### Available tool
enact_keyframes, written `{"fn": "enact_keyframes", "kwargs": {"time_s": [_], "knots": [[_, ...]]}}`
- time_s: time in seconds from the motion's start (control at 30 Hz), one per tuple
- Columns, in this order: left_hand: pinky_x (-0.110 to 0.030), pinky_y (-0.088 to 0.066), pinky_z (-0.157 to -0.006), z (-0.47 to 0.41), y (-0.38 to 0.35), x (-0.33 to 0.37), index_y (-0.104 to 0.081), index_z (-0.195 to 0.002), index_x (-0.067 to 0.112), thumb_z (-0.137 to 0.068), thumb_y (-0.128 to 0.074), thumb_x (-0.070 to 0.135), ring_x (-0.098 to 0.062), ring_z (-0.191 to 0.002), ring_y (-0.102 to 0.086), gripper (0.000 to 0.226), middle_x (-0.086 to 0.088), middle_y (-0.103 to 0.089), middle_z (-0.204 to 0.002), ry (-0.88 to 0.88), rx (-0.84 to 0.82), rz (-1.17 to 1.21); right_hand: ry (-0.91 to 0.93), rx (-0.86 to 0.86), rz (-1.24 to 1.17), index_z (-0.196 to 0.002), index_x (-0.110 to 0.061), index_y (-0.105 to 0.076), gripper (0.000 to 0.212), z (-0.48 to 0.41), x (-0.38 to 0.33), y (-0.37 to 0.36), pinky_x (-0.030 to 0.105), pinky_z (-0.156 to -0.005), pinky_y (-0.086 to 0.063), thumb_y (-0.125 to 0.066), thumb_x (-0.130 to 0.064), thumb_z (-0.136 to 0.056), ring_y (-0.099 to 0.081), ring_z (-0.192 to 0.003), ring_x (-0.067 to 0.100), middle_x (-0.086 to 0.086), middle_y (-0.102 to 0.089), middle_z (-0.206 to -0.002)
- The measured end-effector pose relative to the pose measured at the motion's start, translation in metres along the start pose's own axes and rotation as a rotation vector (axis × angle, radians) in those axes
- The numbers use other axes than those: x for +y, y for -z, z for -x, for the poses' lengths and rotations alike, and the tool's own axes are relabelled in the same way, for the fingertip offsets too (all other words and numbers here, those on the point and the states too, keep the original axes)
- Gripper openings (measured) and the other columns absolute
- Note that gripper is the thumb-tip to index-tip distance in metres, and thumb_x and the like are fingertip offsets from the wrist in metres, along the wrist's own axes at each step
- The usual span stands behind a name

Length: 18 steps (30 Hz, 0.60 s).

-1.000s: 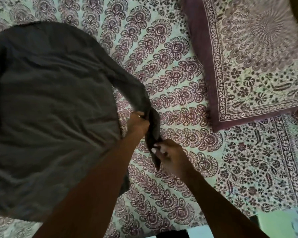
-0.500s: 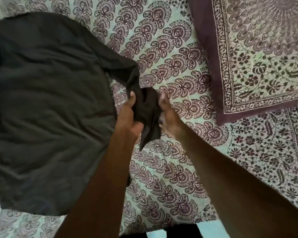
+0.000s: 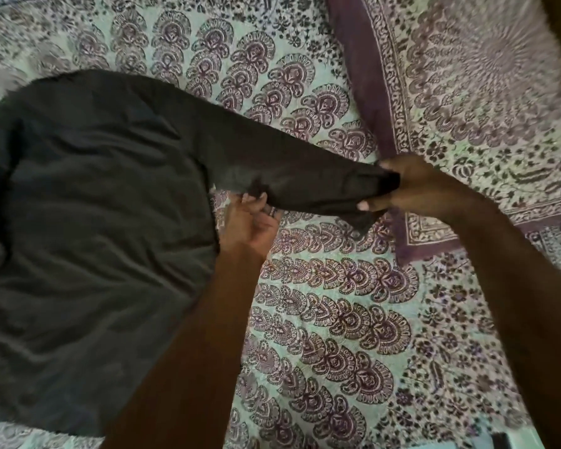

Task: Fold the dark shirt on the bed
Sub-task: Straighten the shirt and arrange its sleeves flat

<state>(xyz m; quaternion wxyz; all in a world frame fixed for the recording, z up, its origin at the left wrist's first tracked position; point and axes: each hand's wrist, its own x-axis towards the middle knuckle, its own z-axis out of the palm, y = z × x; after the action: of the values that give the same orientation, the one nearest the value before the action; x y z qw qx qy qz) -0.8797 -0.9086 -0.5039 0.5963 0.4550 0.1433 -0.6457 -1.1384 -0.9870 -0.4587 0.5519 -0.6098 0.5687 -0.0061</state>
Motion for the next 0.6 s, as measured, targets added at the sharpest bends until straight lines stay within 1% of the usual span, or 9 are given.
{"fn": "enact_keyframes", "kwargs": {"time_s": [0.1,0.17,0.23,0.3,0.37,0.4,0.5,0.57,0.6], "knots": [[-0.029,-0.058,-0.087,-0.012,-0.019,-0.007,-0.051,-0.131,0.017,-0.097,-0.042,-0.017,-0.014,-0.097,-0.068,0.048,-0.007,-0.068,-0.117,0.031,0.034,-0.037,0.051,0.046,0.086,-0.086,-0.031,-0.073,0.034,0.001,-0.008,0.042,0.018,-0.069,-0.052,-0.097,-0.020,-0.064,-0.071,-0.078,0.000,-0.016,-0.076,-0.082],[-0.024,-0.050,-0.093,-0.023,-0.030,-0.010,-0.056,-0.126,0.016,-0.101,-0.046,-0.010,-0.013,-0.095,-0.069,0.038,-0.003,-0.070,-0.112,0.065,0.081,-0.098,0.090,0.119,0.093,-0.090,-0.032,-0.075,0.038,-0.002,-0.012,0.064,0.027,-0.075,-0.055,-0.098,-0.022,-0.062,-0.074,-0.081,0.003,-0.011,-0.078,-0.085],[-0.028,-0.046,-0.100,-0.036,-0.042,-0.014,-0.060,-0.118,0.015,-0.104,-0.049,-0.003,-0.018,-0.104,-0.069,0.026,-0.005,-0.071,-0.115,0.096,0.137,-0.188,0.130,0.186,0.135,-0.093,-0.029,-0.074,0.041,-0.010,-0.015,0.084,0.031,-0.076,-0.058,-0.099,-0.028,-0.060,-0.074,-0.080,0.007,-0.006,-0.077,-0.082],[-0.033,-0.049,-0.101,-0.050,-0.056,-0.018,-0.060,-0.108,0.013,-0.105,-0.049,0.000,-0.023,-0.110,-0.066,0.018,-0.007,-0.069,-0.118,0.120,0.192,-0.246,0.143,0.208,0.191,-0.096,-0.027,-0.071,0.039,-0.021,-0.017,0.103,0.038,-0.082,-0.059,-0.097,-0.022,-0.066,-0.074,-0.085,0.019,-0.001,-0.075,-0.083],[-0.039,-0.055,-0.089,-0.062,-0.066,-0.022,-0.058,-0.102,0.012,-0.106,-0.046,0.000,-0.024,-0.099,-0.066,0.017,-0.009,-0.068,-0.109,0.144,0.220,-0.309,0.143,0.195,0.288,-0.099,-0.027,-0.070,0.035,-0.036,-0.018,0.121,0.040,-0.088,-0.058,-0.088,-0.007,-0.076,-0.071,-0.094,0.028,0.006,-0.073,-0.092],[-0.036,-0.055,-0.080,-0.066,-0.068,-0.024,-0.056,-0.102,0.011,-0.104,-0.045,0.001,-0.021,-0.091,-0.067,0.016,-0.010,-0.067,-0.102,0.168,0.210,-0.363,0.142,0.204,0.377,-0.103,-0.027,-0.070,0.035,-0.044,-0.019,0.128,0.037,-0.089,-0.055,-0.083,-0.004,-0.079,-0.070,-0.099,0.029,0.009,-0.073,-0.098],[-0.023,-0.053,-0.066,-0.068,-0.070,-0.031,-0.053,-0.091,0.014,-0.100,-0.046,0.007,-0.013,-0.076,-0.063,0.014,-0.006,-0.062,-0.088,0.171,0.186,-0.693,0.178,0.254,0.603,-0.117,-0.021,-0.070,0.040,-0.066,-0.024,0.140,0.036,-0.095,-0.052,-0.071,0.001,-0.083,-0.066,-0.111,0.031,0.015,-0.071,-0.118],[-0.022,-0.049,-0.057,-0.070,-0.069,-0.037,-0.049,-0.079,0.016,-0.102,-0.049,0.011,-0.019,-0.071,-0.059,0.023,-0.003,-0.055,-0.078,-0.055,0.300,-1.110,0.161,0.256,0.696,-0.124,-0.021,-0.067,0.044,-0.080,-0.028,0.146,0.044,-0.101,-0.052,-0.070,-0.002,-0.085,-0.062,-0.119,0.033,0.017,-0.066,-0.127],[-0.022,-0.045,-0.058,-0.071,-0.070,-0.039,-0.049,-0.078,0.014,-0.101,-0.051,0.011,-0.022,-0.072,-0.056,0.023,-0.004,-0.052,-0.077,-0.240,0.365,-1.342,0.138,0.251,0.742,-0.127,-0.023,-0.065,0.046,-0.086,-0.030,0.148,0.046,-0.102,-0.052,-0.070,-0.004,-0.086,-0.060,-0.121,0.034,0.018,-0.063,-0.131]]}}
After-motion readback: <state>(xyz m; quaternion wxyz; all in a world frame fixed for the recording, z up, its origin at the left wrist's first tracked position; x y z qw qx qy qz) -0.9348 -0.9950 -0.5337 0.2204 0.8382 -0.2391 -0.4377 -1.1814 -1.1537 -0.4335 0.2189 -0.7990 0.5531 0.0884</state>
